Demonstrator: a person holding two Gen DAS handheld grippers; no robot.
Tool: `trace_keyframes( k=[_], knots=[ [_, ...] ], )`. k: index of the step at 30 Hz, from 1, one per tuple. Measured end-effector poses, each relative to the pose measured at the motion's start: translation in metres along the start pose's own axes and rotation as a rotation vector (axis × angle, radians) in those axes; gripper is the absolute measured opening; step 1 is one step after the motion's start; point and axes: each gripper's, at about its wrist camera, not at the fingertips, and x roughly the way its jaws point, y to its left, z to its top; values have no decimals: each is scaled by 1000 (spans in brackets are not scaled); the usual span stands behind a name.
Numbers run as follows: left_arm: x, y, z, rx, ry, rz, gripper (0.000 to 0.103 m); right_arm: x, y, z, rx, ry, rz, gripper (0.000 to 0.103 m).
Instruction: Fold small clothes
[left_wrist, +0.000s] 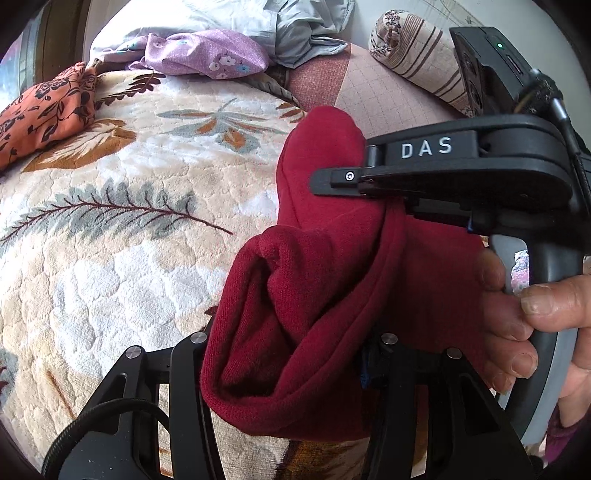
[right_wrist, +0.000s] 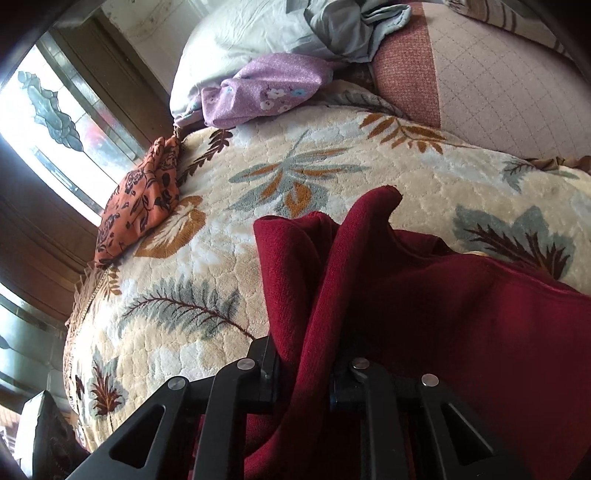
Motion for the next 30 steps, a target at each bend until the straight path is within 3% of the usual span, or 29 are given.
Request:
trace_keyframes(
  k=[3, 10, 14, 19, 24, 29, 30],
  knots=[
    [-14, -18, -1, 53, -34, -34, 24, -18, -8, -6, 18, -24, 14, 15],
    [-45, -80, -5, 157, -78, -80, 21, -87, -27, -17, 37, -118, 46, 15],
    [-39, -127, -8, 195, -48, -139, 21, -128, -50, -30, 29, -153, 3, 14],
    [-13, -192, -19, 283, -5, -180, 20, -158, -112, -45, 118, -169, -62, 14],
    [27, -236, -31, 311, 71, -187, 19, -164, -169, -60, 218, -175, -116, 14],
    [47, -244, -39, 319, 155, -176, 20, -133, -211, -75, 305, -102, -163, 16],
    [41, -241, -40, 332, 158, -187, 26, -130, -217, -79, 336, -105, -147, 18]
  ],
)
